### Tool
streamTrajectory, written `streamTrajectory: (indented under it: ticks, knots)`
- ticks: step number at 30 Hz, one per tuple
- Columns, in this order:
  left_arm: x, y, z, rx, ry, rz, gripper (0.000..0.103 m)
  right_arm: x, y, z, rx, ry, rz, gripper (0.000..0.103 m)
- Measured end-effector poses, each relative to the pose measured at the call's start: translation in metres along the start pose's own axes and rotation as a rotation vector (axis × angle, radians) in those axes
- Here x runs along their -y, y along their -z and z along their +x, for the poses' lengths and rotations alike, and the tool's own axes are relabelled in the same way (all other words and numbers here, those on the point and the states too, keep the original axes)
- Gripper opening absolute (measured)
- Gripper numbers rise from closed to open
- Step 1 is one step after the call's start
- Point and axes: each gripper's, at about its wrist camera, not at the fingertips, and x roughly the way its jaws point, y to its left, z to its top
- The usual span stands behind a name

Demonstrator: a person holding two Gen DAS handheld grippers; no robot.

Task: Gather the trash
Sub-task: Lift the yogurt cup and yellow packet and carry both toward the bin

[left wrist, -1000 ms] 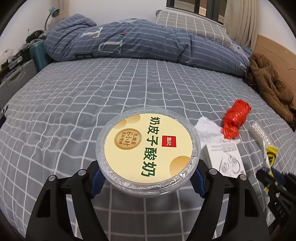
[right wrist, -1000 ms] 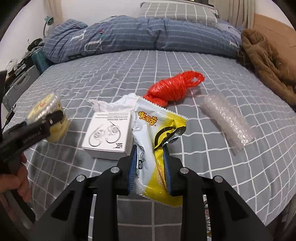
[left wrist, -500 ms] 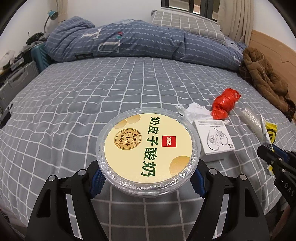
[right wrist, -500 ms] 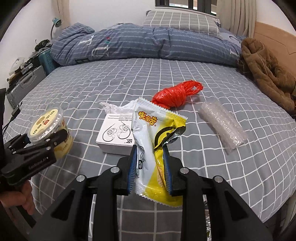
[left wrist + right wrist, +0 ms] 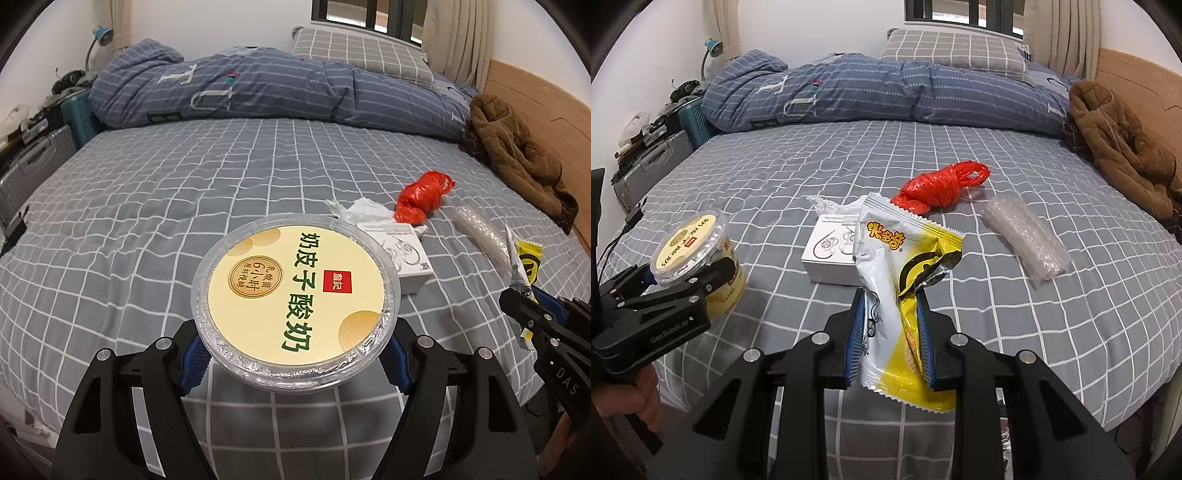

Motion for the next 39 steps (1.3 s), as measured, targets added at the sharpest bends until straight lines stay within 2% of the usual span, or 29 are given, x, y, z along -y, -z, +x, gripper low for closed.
streamTrajectory:
  ticks: [39]
  knots:
    - [0.001,0.075,-0.084,-0.018,0.037,-0.030,0.074,-0.021,0.049,-0.078,0.028,-0.038,-0.013,0.025]
